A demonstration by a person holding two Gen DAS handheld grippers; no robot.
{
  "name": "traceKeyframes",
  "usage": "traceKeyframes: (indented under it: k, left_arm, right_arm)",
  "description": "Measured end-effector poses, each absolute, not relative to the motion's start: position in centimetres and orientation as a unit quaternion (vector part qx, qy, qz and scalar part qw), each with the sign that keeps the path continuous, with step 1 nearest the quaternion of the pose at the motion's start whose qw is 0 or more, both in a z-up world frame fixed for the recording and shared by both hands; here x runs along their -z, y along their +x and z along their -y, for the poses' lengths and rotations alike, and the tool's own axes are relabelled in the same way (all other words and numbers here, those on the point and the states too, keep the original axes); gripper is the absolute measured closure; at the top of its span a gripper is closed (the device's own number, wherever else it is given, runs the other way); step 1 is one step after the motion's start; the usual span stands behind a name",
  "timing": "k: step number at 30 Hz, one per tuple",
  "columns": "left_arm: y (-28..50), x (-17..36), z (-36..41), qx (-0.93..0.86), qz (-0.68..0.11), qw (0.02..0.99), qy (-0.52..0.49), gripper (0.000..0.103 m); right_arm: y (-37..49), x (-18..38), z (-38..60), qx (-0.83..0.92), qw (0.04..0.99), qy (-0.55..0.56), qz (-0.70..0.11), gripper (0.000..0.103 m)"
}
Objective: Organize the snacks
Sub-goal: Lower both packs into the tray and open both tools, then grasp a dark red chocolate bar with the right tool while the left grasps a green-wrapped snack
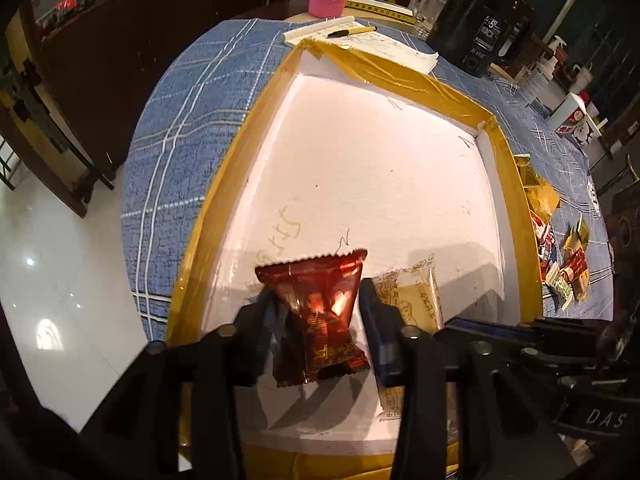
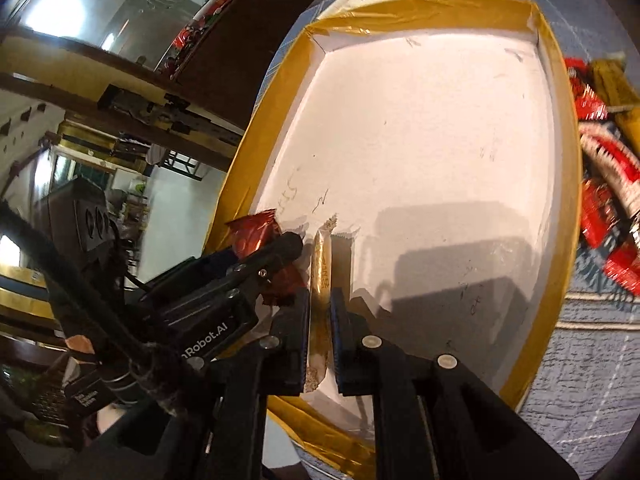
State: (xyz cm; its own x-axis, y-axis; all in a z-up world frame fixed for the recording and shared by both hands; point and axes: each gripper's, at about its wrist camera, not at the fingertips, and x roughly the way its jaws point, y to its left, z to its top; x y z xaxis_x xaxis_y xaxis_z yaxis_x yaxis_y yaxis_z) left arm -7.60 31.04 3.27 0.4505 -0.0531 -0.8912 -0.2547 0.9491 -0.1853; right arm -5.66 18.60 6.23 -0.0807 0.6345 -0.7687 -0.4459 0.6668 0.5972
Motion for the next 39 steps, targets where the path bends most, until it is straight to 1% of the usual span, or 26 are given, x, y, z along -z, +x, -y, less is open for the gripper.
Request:
traceKeyframes:
  k: [1, 3, 5, 9, 14, 18, 22, 23, 24, 31, 33, 39]
  left_arm:
    - [-7.7, -3.6, -31.0, -0.061, -0.518, 0.841, -0.145, 0.051]
    - [-7.8, -4.0, -30.8, -0.068, -0.515, 0.844, -0.134, 0.042]
    - [-7.6, -4.5, -30.7, -0.076, -0.516, 0.845, -0.119, 0.038]
    - [-7.5, -5.4, -30.3, -0.095, -0.521, 0.844, -0.087, 0.034]
    - [-7.3, -6.4, -29.2, -0.101, -0.521, 0.846, -0.055, 0.033]
    - [-7.3, -7.2, -28.0, -0.108, -0.515, 0.849, -0.037, 0.033]
    - [-7.6, -8.0, -26.5, -0.119, -0.508, 0.853, -0.023, 0.033]
    - [-7.6, -8.1, -26.2, -0.121, -0.506, 0.854, -0.022, 0.033]
    - [-7.7, -8.2, -26.0, -0.122, -0.504, 0.855, -0.025, 0.033]
    - [-8.9, -10.0, -26.6, -0.110, -0.479, 0.863, -0.114, 0.031]
    - [-9.0, -10.4, -26.7, -0.108, -0.469, 0.867, -0.128, 0.029]
    - [-8.9, -11.1, -25.2, -0.081, -0.459, 0.873, -0.139, 0.029]
  right_arm:
    - [-5.7, -6.4, -18.5, -0.400, 0.677, 0.072, -0.614, 0.086]
    - [-5.9, -6.7, -18.3, -0.397, 0.684, 0.067, -0.609, 0.085]
    - [-6.0, -7.0, -18.0, -0.392, 0.690, 0.065, -0.605, 0.085]
    - [-6.0, -7.6, -17.4, -0.383, 0.703, 0.063, -0.596, 0.084]
    - [-6.3, -9.0, -15.6, -0.368, 0.731, 0.064, -0.571, 0.079]
    - [-6.6, -9.7, -13.7, -0.355, 0.750, 0.068, -0.553, 0.072]
    - [-6.6, -9.9, -11.3, -0.353, 0.758, 0.075, -0.543, 0.069]
    - [-6.6, -10.0, -10.9, -0.354, 0.759, 0.075, -0.541, 0.066]
    - [-6.5, -10.0, -10.3, -0.356, 0.759, 0.076, -0.539, 0.064]
    - [-5.8, -10.6, -8.4, -0.372, 0.759, 0.083, -0.528, 0.063]
    - [-5.4, -10.8, -7.4, -0.370, 0.761, 0.089, -0.525, 0.060]
    - [-3.9, -9.9, -1.5, -0.329, 0.778, 0.115, -0.522, 0.060]
